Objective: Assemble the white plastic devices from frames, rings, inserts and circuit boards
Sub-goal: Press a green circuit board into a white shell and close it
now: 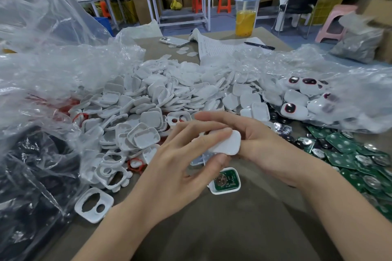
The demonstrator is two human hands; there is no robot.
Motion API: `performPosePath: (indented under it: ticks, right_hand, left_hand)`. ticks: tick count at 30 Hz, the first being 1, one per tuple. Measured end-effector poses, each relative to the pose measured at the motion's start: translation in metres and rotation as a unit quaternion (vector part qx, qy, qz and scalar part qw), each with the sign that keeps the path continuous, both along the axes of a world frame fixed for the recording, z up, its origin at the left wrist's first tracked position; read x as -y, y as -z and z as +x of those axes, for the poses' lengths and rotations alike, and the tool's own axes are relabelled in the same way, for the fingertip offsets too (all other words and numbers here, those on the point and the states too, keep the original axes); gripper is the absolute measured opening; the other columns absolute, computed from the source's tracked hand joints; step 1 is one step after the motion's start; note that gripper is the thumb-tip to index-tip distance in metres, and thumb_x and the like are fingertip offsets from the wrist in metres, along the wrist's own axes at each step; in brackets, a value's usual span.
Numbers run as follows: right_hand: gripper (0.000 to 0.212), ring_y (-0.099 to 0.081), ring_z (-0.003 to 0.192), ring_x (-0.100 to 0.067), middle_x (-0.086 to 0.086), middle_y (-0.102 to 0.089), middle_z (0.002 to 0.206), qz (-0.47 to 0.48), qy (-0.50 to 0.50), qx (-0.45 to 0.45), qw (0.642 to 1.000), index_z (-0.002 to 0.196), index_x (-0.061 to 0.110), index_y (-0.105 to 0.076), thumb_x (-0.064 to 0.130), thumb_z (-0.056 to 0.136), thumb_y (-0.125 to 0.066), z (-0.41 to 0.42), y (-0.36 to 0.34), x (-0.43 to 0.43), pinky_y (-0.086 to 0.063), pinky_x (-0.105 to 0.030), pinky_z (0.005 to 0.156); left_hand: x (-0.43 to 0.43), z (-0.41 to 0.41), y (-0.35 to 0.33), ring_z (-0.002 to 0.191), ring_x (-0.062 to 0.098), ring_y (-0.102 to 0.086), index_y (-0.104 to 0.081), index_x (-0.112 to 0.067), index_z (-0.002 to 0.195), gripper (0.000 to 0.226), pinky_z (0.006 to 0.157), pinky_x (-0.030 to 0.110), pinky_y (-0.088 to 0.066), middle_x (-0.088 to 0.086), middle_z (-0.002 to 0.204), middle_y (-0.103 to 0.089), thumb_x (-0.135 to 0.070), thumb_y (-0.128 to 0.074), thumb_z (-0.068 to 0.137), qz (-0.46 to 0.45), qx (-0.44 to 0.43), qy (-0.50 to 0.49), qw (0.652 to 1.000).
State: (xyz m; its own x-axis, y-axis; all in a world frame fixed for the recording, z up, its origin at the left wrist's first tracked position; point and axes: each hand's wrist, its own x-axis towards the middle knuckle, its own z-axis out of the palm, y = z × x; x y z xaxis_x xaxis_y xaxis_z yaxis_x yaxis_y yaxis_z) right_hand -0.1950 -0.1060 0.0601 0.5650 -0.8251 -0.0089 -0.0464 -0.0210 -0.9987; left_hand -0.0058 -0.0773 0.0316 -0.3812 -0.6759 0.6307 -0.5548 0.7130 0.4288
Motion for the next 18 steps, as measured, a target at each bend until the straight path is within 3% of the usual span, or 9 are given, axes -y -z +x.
performPosePath:
  ticks: [3,7,9,12,15,18]
  right_hand:
    - [0.042,-0.071,0.101,-0.018,0.001,-0.073,0.113,-0.081,0.060,-0.026,0.995,0.131,0.027,-0.061,-0.001,0.101,-0.051,-0.006,0.002,0.000,-0.058,-0.030,0.085]
    - [0.027,-0.066,0.102,-0.007,0.015,-0.072,0.105,-0.224,0.183,-0.112,0.951,0.117,0.039,-0.068,0.021,0.101,-0.056,-0.030,0.009,-0.002,-0.052,-0.024,0.090]
    - [0.019,-0.064,0.108,-0.004,0.021,-0.069,0.110,-0.302,0.152,-0.182,0.923,0.114,0.042,-0.068,0.036,0.099,-0.057,-0.039,0.015,-0.009,-0.047,-0.018,0.091]
    - [0.025,-0.058,0.116,0.002,0.028,-0.061,0.118,-0.376,0.076,-0.269,0.883,0.114,0.042,-0.068,0.051,0.093,-0.057,-0.039,0.024,-0.014,-0.040,-0.012,0.097]
    - [0.031,-0.056,0.118,0.003,0.029,-0.058,0.121,-0.379,0.014,-0.285,0.880,0.111,0.042,-0.069,0.059,0.086,-0.063,-0.036,0.028,-0.014,-0.040,-0.013,0.098]
    - [0.032,-0.055,0.116,0.003,0.029,-0.058,0.121,-0.378,-0.024,-0.307,0.873,0.107,0.046,-0.067,0.065,0.082,-0.065,-0.033,0.030,-0.013,-0.041,-0.016,0.096]
  left_hand:
    - [-0.002,0.008,0.002,0.122,0.013,-0.055,-0.064,-0.030,0.122,0.027,0.098,0.017,-0.040,-0.020,0.126,-0.060,-0.038,-0.064,0.096,0.016,-0.021,-0.042,0.999]
    - [-0.005,0.034,0.012,0.118,0.006,-0.057,-0.061,-0.032,0.111,0.024,0.097,0.016,-0.041,-0.024,0.119,-0.060,-0.046,-0.065,0.091,0.038,-0.001,-0.087,0.995]
    - [-0.005,0.046,0.017,0.118,0.004,-0.056,-0.062,-0.034,0.110,0.026,0.099,0.019,-0.042,-0.025,0.117,-0.061,-0.051,-0.063,0.090,0.053,0.028,-0.096,0.994]
    - [0.002,0.055,0.020,0.117,0.006,-0.055,-0.063,-0.032,0.111,0.032,0.099,0.025,-0.043,-0.025,0.115,-0.060,-0.055,-0.060,0.089,0.067,0.060,-0.125,0.988]
    - [0.010,0.053,0.020,0.114,0.012,-0.055,-0.063,-0.029,0.113,0.036,0.097,0.036,-0.049,-0.020,0.116,-0.060,-0.056,-0.057,0.089,0.081,0.079,-0.142,0.983]
    - [0.011,0.053,0.022,0.116,0.011,-0.054,-0.063,-0.030,0.113,0.035,0.097,0.033,-0.047,-0.021,0.117,-0.060,-0.056,-0.057,0.089,0.087,0.077,-0.142,0.983]
